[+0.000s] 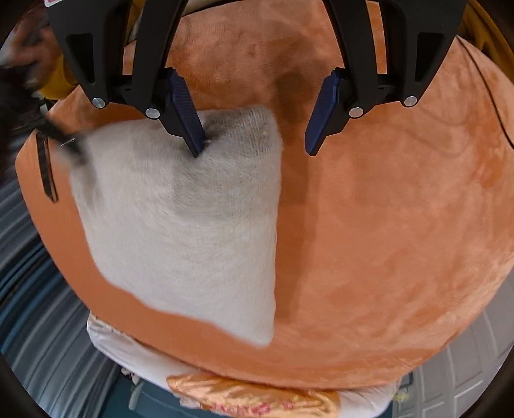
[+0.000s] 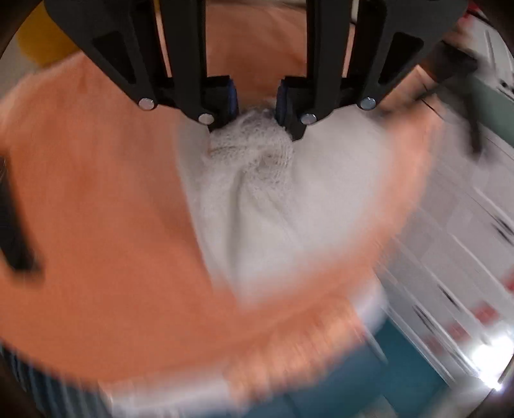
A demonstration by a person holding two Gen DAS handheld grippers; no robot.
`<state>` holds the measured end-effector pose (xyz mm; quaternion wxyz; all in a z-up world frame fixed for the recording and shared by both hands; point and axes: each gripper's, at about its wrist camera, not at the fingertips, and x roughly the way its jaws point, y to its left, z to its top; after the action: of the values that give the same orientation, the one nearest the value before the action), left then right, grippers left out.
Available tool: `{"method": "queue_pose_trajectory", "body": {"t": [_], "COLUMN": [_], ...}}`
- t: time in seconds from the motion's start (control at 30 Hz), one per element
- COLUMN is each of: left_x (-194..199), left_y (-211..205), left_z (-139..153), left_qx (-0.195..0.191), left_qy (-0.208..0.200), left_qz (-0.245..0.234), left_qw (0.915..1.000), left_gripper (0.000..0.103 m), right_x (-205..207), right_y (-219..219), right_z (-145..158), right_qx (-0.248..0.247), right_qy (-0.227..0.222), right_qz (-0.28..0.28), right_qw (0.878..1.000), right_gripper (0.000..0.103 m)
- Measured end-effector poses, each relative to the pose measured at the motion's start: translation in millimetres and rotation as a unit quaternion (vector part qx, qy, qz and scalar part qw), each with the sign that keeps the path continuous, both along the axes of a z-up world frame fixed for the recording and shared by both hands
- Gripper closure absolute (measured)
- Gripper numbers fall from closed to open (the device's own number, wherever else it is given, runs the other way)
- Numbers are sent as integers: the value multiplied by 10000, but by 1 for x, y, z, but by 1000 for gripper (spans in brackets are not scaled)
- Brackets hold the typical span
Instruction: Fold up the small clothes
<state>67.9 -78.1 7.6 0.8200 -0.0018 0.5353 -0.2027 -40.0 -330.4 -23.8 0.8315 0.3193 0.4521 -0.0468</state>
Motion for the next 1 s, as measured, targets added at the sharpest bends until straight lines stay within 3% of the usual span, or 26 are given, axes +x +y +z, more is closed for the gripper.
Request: {"method": "queue_pose_trajectory", "body": {"t": [0.03,0.13,0.3,0.43,0.57,0.63,0.67,0.77,0.8,0.83,0.9,0.93,1.0], "left_x": [0,-4,0,21,41,45,46,46,46,48,50,51,50], "left_y": [-3,0,12,8,-4,-3,-3,-5,-7,-8,-13,-15,-19], "left_z": [-1,15,58,64,39,32,30,31,29,26,19,15,13], "left_qx": [-5,-103,-441,-483,-266,-236,-263,-143,-130,-136,-89,-119,81], "left_qy": [48,-38,-453,-540,-253,-144,-115,-222,-232,-213,-122,-76,-187], "left_qz": [35,100,292,455,537,617,631,582,550,525,507,469,534], "left_qw": [10000,9999,9976,9963,9979,9977,9976,9980,9981,9983,9986,9988,9984], "left_gripper": [40,40,42,42,42,42,42,39,39,39,36,34,34], "right_x": [-3,-13,-23,-1,39,48,46,14,9,11,38,44,38], "right_y": [-1,6,10,5,6,6,4,-4,-5,-5,-3,-4,-1], "right_z": [9,51,87,82,45,36,44,96,100,93,33,10,35], "right_qx": [-15,-797,-1505,-1281,-935,-835,-811,-691,-786,-961,-1502,-1483,-1561], "right_qy": [-125,-462,-804,-836,-449,-356,-556,-1767,-1860,-1695,-327,-60,-351], "right_qz": [-28,-124,-325,-11,305,397,382,149,99,83,364,417,356], "right_qw": [9999,9957,9848,9882,9941,9951,9944,9817,9793,9808,9874,9881,9865], "right_gripper": [82,64,57,53,53,90,91,93,93,93,93,92,90]}}
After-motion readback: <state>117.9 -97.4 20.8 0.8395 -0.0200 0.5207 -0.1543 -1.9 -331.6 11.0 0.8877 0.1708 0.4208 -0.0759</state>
